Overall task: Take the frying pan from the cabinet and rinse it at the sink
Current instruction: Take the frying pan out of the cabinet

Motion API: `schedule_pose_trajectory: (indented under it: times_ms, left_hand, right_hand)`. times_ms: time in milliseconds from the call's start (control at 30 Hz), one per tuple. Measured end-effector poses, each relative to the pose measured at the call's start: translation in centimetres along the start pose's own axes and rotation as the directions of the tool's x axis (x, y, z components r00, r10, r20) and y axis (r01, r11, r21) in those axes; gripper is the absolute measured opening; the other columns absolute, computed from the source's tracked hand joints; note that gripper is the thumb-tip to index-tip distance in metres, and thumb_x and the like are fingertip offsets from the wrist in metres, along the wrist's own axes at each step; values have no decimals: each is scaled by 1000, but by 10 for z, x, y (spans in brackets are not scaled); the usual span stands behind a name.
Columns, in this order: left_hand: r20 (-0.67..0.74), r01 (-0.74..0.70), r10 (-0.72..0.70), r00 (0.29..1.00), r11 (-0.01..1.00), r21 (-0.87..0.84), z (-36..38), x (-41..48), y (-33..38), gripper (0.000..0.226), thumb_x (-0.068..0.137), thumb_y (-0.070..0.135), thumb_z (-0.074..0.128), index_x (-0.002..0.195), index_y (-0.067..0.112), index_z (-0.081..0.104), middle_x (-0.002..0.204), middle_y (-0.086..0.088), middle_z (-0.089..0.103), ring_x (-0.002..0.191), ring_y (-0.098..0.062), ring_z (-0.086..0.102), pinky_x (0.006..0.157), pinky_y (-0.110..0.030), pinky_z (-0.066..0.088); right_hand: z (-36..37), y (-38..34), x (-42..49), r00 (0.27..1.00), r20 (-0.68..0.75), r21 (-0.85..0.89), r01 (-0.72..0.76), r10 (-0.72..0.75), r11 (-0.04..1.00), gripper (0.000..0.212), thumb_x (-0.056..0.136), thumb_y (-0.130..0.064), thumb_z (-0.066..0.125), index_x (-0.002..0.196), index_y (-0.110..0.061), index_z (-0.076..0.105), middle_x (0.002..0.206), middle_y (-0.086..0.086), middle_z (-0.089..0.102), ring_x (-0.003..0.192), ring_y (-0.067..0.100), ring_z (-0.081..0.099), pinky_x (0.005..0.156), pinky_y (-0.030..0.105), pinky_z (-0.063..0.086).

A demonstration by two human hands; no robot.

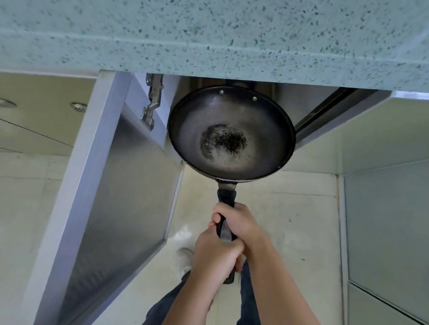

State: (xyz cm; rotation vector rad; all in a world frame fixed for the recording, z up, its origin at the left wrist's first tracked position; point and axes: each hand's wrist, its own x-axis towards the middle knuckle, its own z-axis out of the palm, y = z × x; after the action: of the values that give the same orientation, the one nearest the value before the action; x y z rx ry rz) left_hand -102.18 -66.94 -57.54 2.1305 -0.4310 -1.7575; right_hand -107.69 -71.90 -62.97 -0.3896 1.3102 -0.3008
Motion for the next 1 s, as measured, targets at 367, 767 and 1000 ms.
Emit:
schedule_pose_trajectory:
  times_ms: [367,767,1000]
  left_hand:
    - [16,0,-2,1000,996,94,-6,-47,-43,9,76,5,49,79,13,50,51,-2,55,28,-8,48,34,-17,35]
    - [17,-78,77,997,983,165,19,-150,-106,19,76,7,53,94,12,56,58,-3,61,31,-9,50,33,-18,39]
    - [69,-125,112,991,968,216,35,-218,-132,17,76,7,53,92,12,54,57,-4,62,28,-7,49,31,-17,38]
  right_hand:
    - [7,48,-50,999,-41,101,3,1,995,33,81,0,47,48,-7,45,44,3,48,45,17,53,48,23,45]
    - [-14,118,-149,994,-61,214,103,-92,971,44,82,3,48,40,-10,50,42,4,49,46,21,53,53,29,45]
    - [-33,148,-216,990,-79,173,125,-113,977,44,80,-1,50,37,-14,52,43,3,52,49,20,54,59,31,45]
